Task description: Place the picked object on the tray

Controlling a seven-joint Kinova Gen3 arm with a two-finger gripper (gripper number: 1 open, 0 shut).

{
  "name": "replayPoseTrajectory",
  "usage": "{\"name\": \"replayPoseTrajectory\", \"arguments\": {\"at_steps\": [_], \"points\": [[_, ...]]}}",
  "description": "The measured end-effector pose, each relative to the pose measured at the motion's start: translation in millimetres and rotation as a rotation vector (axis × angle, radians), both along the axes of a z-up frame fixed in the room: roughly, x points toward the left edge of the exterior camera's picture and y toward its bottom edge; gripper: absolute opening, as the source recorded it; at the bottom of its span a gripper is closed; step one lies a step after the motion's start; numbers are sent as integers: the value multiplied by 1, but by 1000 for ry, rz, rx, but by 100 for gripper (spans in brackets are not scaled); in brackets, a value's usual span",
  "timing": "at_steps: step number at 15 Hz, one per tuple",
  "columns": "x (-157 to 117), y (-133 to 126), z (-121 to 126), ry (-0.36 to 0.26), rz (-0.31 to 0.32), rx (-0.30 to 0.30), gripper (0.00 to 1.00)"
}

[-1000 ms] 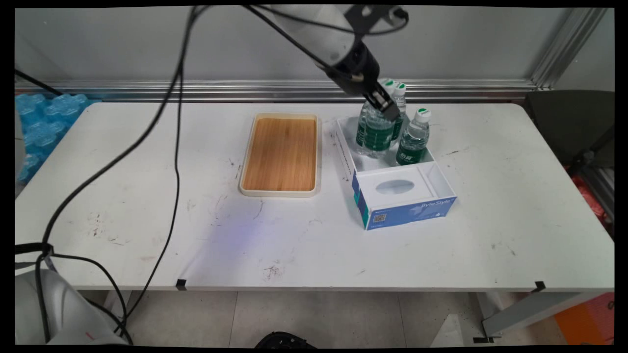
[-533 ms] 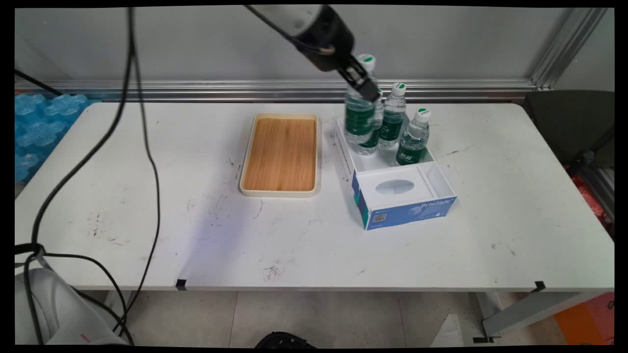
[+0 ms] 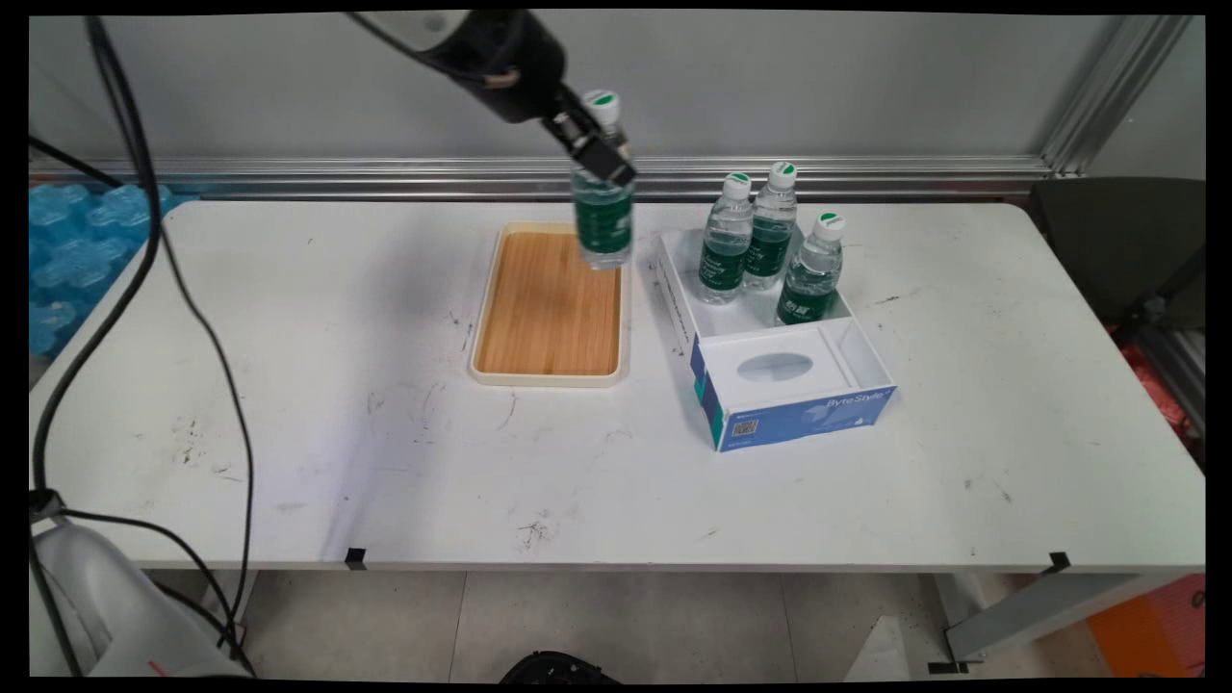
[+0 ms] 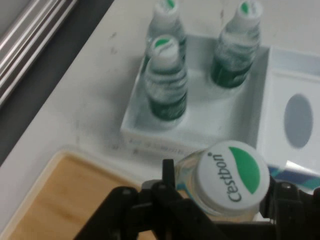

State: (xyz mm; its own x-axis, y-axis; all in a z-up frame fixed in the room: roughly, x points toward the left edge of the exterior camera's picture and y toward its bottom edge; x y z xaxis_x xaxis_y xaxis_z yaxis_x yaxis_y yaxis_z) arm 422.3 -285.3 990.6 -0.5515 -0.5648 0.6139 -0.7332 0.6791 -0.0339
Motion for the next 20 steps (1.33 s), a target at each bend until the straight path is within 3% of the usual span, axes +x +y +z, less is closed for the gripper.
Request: {"name": "replayPoseTrajectory", "arguments": {"at_steps": [8,20], "points": [[43,16,-39,-3,6,23,0],[29,-5,-119,-10,-63,20,0]]}}
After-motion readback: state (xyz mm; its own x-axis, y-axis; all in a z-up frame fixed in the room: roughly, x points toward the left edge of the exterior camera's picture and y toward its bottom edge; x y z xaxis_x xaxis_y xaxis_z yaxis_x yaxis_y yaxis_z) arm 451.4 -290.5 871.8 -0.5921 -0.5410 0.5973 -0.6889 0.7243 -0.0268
